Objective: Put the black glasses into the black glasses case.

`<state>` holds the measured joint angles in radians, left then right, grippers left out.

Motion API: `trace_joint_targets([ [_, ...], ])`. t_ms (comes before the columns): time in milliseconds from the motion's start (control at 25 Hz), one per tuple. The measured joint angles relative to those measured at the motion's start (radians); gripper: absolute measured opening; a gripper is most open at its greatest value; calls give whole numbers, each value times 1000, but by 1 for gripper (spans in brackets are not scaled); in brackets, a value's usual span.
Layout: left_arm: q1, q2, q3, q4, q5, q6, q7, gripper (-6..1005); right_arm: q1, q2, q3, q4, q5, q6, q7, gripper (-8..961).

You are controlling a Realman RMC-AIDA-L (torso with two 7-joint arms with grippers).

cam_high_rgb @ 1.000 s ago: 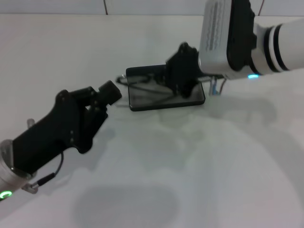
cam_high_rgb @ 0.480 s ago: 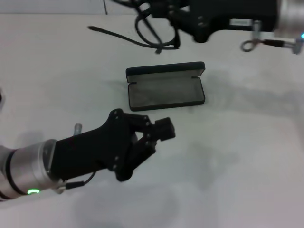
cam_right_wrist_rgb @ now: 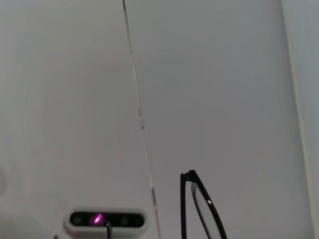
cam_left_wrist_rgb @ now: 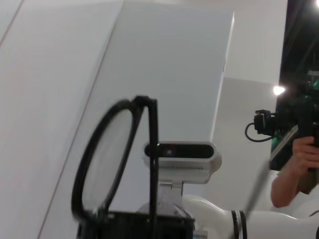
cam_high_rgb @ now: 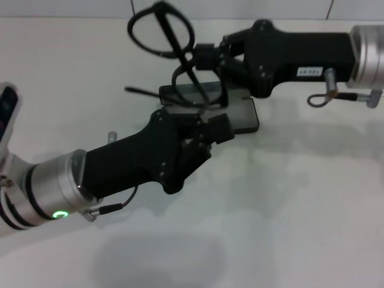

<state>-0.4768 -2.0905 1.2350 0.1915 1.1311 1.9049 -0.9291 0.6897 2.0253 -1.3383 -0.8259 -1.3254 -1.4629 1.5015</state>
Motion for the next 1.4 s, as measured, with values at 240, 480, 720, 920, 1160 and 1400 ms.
trace_joint_targets([
  [240, -17, -2, -4, -14, -6, -10, 1, 46, 4, 2, -55, 10, 0, 21, -6, 29],
  [480, -8, -2, -5, -21, -22, -29, 0, 46, 7, 1, -73, 11, -2, 23, -9, 30],
  [720, -9, -2, -5, -29, -25, -32, 0, 46, 8, -1, -75, 13, -4, 24, -17, 29],
  [920, -9, -2, -5, -29, -25, -42, -1, 46, 9, -2, -77, 13, -12, 23, -19, 29],
  [1160, -10, 0, -4, -29, -25, -43, -2, 46, 8, -2, -77, 14, -17, 23, -24, 29],
  [1400, -7, 1, 0, -29, -18, -42, -2, 46, 2, -3, -68, 14, -17, 25, -29, 30],
])
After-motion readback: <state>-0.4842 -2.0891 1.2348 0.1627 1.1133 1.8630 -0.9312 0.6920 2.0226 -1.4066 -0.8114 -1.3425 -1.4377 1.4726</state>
